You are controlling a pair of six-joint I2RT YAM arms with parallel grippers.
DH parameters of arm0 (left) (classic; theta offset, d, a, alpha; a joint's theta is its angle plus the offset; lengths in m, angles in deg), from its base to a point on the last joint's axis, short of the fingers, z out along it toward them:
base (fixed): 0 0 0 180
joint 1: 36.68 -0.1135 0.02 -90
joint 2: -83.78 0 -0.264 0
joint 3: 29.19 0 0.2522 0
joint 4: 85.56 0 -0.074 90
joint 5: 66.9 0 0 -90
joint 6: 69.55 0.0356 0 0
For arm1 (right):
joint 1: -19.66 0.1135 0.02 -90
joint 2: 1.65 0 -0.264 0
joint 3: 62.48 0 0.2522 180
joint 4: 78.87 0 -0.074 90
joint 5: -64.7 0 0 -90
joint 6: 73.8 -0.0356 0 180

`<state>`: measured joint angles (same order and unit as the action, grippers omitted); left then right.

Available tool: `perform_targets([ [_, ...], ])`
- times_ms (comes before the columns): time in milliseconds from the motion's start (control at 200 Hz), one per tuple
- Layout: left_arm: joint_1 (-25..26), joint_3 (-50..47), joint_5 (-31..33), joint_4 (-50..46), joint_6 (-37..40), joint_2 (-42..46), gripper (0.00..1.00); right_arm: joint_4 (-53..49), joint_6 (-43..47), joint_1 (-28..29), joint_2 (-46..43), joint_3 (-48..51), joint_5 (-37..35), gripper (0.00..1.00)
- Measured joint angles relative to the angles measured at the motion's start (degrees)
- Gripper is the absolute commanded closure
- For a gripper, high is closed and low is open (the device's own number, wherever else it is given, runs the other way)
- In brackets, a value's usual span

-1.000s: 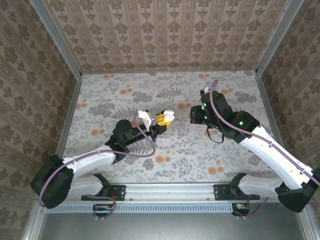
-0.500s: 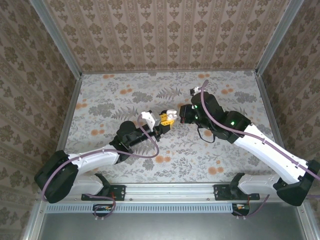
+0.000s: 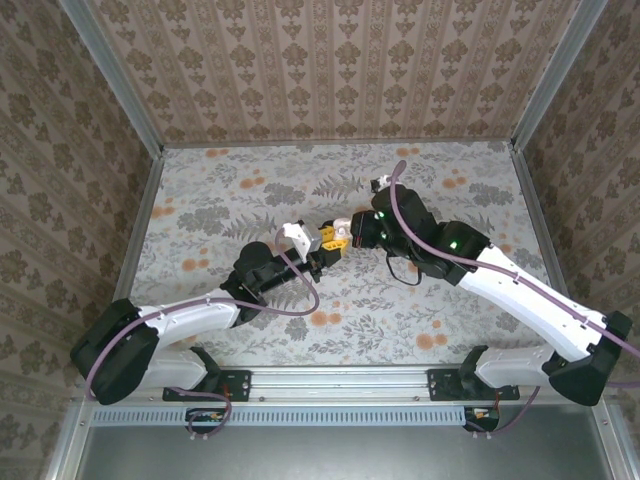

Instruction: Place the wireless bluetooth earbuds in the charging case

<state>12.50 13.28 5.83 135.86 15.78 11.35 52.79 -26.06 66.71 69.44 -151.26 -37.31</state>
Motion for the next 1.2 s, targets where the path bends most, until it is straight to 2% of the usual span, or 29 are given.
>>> perform_targets([
  [730, 0.1, 0.0, 1.3, 1.5, 0.0, -0.3, 1.0, 1.1, -1.7, 1.6, 1.0, 0.1, 0.2, 0.93],
  [1200, 0.2, 0.0, 1.5, 2.4, -0.1, -0.9, 1.0, 1.0, -1.5, 1.8, 1.0, 0.1, -0.7, 0.81],
])
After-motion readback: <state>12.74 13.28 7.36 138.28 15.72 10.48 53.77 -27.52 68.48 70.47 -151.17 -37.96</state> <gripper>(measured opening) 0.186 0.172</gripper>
